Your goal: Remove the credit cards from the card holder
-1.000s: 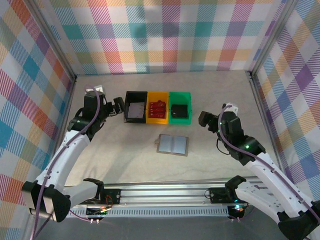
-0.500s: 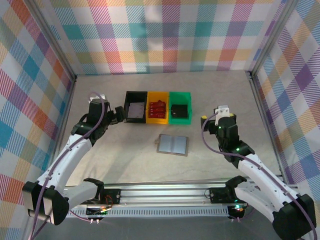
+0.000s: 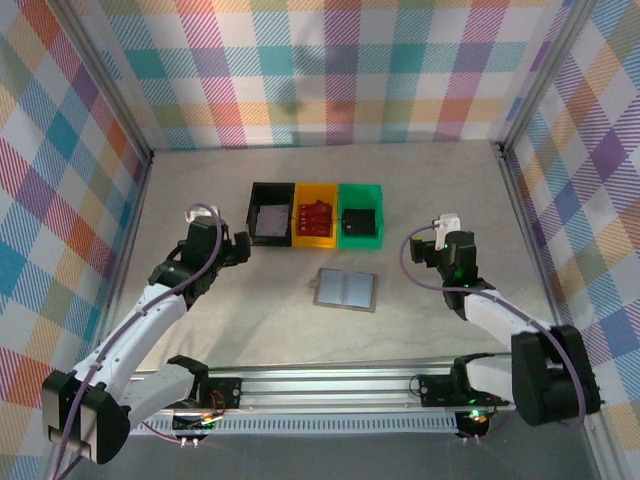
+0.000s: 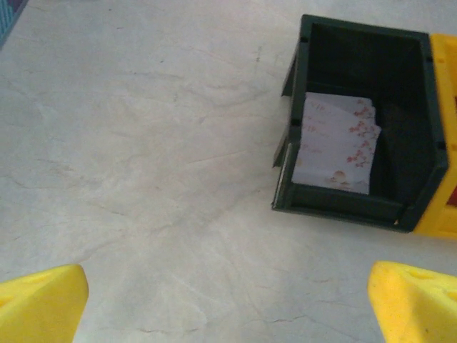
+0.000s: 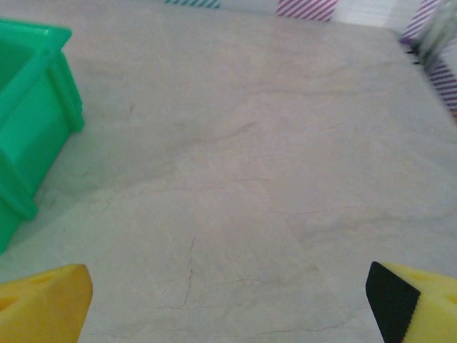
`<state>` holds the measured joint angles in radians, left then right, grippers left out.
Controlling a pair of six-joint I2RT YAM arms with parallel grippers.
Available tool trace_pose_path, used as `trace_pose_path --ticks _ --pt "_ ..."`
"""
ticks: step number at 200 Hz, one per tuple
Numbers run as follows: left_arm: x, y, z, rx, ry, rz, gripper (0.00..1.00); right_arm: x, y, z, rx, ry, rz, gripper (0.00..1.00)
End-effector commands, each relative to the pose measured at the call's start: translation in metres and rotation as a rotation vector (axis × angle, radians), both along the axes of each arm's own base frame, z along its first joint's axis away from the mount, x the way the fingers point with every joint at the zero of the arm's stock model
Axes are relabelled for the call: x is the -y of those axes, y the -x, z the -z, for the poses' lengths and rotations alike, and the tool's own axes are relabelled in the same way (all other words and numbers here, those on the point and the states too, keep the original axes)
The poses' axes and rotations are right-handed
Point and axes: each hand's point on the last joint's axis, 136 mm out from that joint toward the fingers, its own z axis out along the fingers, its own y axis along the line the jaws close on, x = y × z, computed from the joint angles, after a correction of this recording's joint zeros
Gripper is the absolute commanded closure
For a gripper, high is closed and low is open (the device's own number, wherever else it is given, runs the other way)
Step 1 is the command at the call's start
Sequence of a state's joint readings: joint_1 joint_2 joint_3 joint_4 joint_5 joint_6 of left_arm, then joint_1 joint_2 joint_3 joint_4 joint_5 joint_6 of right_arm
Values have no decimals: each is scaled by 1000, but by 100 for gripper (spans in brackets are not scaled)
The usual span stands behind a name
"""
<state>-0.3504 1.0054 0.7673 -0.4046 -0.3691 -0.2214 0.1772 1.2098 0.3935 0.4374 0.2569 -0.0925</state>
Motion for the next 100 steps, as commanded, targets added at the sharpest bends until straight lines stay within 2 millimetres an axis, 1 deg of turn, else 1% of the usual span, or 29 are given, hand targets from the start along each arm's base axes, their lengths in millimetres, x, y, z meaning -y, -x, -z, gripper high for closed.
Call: trace_pose_path --ticks 1,6,24,39,53,64,66,70,78,84,100 --pt "0 -3 -11 70 -32 7 0 -10 -23 -26 147 -42 -76 1" --pt "1 -3 -8 63 -37 14 0 -7 -27 -24 147 -55 -69 1" --pt "-4 -3 -4 59 -66 -11 0 0 -35 -3 92 -127 -51 1" --pt "-8 -2 -1 62 -78 -24 0 6 -35 10 110 -145 -37 1" --pt "-14 0 1 76 -81 -61 0 6 -35 20 114 -143 -36 1" --pt "-12 3 7 75 -70 -49 0 9 -40 17 109 -154 -21 1" --pt "-10 0 5 96 -60 -43 0 10 -39 20 91 -157 -17 1" --pt "-8 -1 5 104 -55 -31 0 12 -40 23 78 -165 -10 1" --pt "-7 0 8 112 -57 -21 0 17 -43 22 80 -176 12 1" --pt "-9 1 9 117 -66 -25 0 19 -42 24 62 -188 12 1" --pt "-16 3 16 110 -104 -45 0 19 -43 23 67 -193 11 1"
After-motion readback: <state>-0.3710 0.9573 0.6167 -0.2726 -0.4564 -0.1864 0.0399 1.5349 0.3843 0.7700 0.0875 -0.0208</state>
